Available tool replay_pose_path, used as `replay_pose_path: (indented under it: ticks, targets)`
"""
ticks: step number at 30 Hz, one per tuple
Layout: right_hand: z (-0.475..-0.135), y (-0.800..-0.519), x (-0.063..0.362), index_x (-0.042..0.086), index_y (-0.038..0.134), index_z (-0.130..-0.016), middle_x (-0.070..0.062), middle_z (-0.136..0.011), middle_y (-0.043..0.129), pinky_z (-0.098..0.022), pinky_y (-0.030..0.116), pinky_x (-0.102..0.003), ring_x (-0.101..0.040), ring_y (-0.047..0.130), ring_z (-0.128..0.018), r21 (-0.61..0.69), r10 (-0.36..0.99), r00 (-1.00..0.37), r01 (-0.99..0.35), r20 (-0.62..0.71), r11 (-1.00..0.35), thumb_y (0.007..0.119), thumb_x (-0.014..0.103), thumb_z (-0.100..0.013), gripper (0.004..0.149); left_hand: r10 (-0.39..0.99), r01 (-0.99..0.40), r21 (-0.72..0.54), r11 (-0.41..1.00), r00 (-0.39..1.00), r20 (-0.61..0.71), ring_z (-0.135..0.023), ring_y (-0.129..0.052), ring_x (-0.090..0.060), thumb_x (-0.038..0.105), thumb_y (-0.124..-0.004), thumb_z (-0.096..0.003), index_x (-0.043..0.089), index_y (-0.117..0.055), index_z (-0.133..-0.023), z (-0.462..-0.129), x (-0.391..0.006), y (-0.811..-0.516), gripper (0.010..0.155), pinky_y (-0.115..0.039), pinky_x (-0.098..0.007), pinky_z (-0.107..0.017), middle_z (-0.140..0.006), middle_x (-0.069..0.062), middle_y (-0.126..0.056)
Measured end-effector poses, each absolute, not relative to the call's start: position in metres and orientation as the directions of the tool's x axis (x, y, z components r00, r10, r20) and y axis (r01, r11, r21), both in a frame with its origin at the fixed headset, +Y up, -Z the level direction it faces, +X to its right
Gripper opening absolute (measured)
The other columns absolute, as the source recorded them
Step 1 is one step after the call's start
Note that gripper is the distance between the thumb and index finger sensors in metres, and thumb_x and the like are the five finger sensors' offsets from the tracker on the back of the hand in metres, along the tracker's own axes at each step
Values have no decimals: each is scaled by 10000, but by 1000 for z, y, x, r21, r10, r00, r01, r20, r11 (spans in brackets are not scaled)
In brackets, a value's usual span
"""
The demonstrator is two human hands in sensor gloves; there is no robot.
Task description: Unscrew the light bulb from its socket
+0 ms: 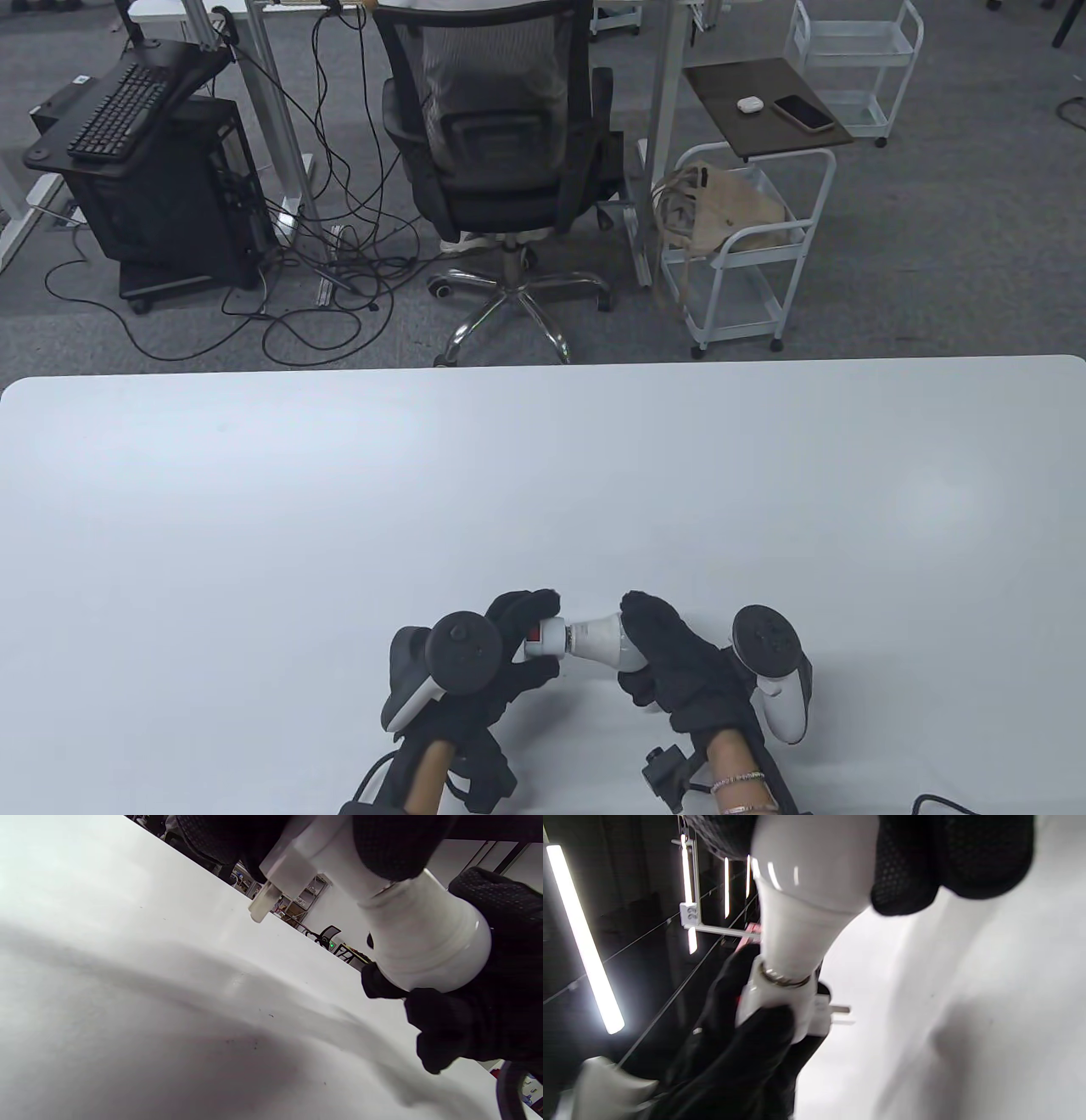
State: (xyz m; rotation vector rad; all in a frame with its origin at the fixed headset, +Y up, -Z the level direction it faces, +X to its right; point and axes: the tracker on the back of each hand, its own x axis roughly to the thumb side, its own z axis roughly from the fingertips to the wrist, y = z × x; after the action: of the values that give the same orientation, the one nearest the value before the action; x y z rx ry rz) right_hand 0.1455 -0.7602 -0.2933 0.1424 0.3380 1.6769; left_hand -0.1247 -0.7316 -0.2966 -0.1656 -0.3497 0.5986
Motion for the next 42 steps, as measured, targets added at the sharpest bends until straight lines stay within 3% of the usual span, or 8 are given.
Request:
replay_pose_path:
  ticks: [3,6,11,14,26,33,37,42]
  targets:
    - [-294,-762,143,181,357,-1166,-254,-1184,343,-709,545,-621,-479,653,-922,355,994,-49,-935,-95,-12,689,370,-669,627,574,-524,-239,817,775,264,-1082,-725,-217,431,-827,-562,389,-449,-1128,-298,-127,-733,681,-641,-409,-843,-1217,-9,-567]
    - [-294,-764,141,130,280,-1180,-248,-1190,348,-716,537,-614,-472,650,-942,348,992,-67,-937,-106,-26,670,380,-673,687,566,-520,-228,823,781,263,-1083,-722,-213,432,-826,-563,394,-448,-1126,-299,-128,-733,680,-636,-408,-846,-1218,-3,-565]
    - [-290,-762,141,58,381,-1173,-372,-1019,601,-499,768,-516,-343,913,-636,246,973,-179,-959,-146,-139,505,562,-671,722,553,-508,-222,832,785,280,-1088,-714,-205,434,-831,-558,414,-452,-1120,-297,-125,-732,678,-631,-403,-852,-1219,20,-562]
    - [-288,-759,144,92,547,-1126,-315,-899,756,-376,840,-424,-219,967,-462,153,958,-257,-959,-128,-237,555,544,-662,648,574,-520,-247,817,769,280,-1087,-714,-206,432,-830,-561,411,-449,-1121,-297,-123,-733,678,-629,-405,-852,-1219,15,-560]
    - [-294,-763,146,161,341,-1169,-284,-1169,367,-690,589,-605,-471,708,-904,371,991,-27,-928,-134,25,680,373,-674,636,559,-517,-214,829,784,272,-1085,-718,-205,432,-835,-556,413,-455,-1116,-298,-128,-733,677,-637,-402,-847,-1216,15,-568]
    - [-291,-761,142,46,359,-1174,-366,-1033,585,-521,759,-517,-340,900,-663,292,966,-203,-945,-161,-150,536,573,-670,750,542,-499,-212,840,790,288,-1084,-718,-202,436,-837,-553,423,-461,-1113,-297,-126,-732,675,-635,-400,-850,-1217,31,-570]
    - [-290,-757,143,70,508,-1135,-330,-937,722,-426,822,-452,-258,954,-532,232,952,-272,-944,-141,-235,600,528,-663,664,559,-510,-230,829,778,287,-1081,-723,-202,434,-841,-551,426,-469,-1111,-296,-125,-732,672,-637,-401,-848,-1215,30,-576]
    - [-292,-762,144,48,458,-1135,-373,-1010,605,-501,770,-527,-361,905,-642,316,974,-160,-943,-159,-104,656,440,-667,641,536,-493,-212,844,791,296,-1092,-707,-186,429,-857,-541,446,-475,-1098,-296,-125,-731,676,-633,-392,-851,-1214,49,-574]
